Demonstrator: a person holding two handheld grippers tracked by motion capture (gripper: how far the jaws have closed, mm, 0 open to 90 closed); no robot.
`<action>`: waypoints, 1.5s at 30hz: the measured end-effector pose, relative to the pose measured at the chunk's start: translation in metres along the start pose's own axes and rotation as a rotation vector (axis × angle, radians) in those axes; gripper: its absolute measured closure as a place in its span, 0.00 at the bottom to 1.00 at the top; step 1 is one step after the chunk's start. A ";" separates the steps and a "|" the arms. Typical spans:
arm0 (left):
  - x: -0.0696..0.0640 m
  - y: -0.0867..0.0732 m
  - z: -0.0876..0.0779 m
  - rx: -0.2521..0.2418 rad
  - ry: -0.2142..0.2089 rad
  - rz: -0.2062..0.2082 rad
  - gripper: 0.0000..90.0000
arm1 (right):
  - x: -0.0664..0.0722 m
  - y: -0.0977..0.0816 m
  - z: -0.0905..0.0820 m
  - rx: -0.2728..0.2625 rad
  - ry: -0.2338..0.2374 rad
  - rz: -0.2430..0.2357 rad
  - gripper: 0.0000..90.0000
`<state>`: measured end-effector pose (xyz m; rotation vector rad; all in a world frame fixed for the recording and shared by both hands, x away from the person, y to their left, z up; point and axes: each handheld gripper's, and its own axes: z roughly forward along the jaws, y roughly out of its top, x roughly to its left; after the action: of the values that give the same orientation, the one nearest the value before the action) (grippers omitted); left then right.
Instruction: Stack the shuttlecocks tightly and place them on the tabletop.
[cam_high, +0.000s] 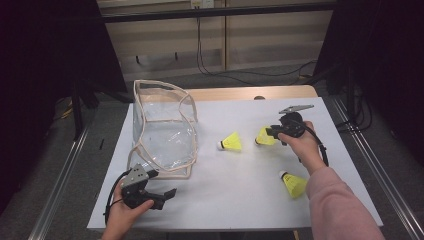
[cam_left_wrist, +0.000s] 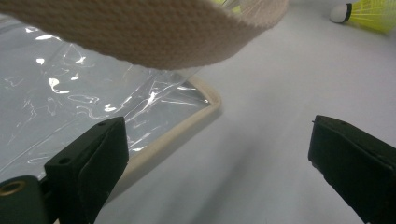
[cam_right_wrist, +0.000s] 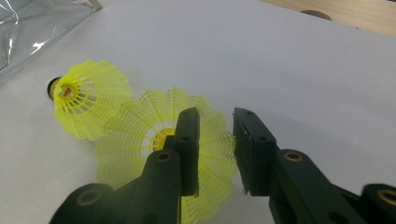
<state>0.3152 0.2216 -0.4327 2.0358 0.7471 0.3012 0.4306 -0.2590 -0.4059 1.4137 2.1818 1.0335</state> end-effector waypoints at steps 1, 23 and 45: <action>0.000 0.000 0.000 0.000 0.001 0.000 0.06 | 0.002 0.000 -0.002 0.020 0.003 0.033 0.80; -0.001 0.000 0.000 -0.004 0.001 -0.006 0.06 | -0.001 0.000 -0.004 0.023 -0.023 -0.016 0.94; 0.000 0.000 -0.001 -0.011 0.008 0.001 0.06 | -0.006 -0.004 -0.003 0.045 -0.015 -0.034 1.00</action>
<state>0.3152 0.2220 -0.4320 2.0260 0.7474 0.3134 0.4285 -0.2663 -0.4070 1.3941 2.2231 0.9646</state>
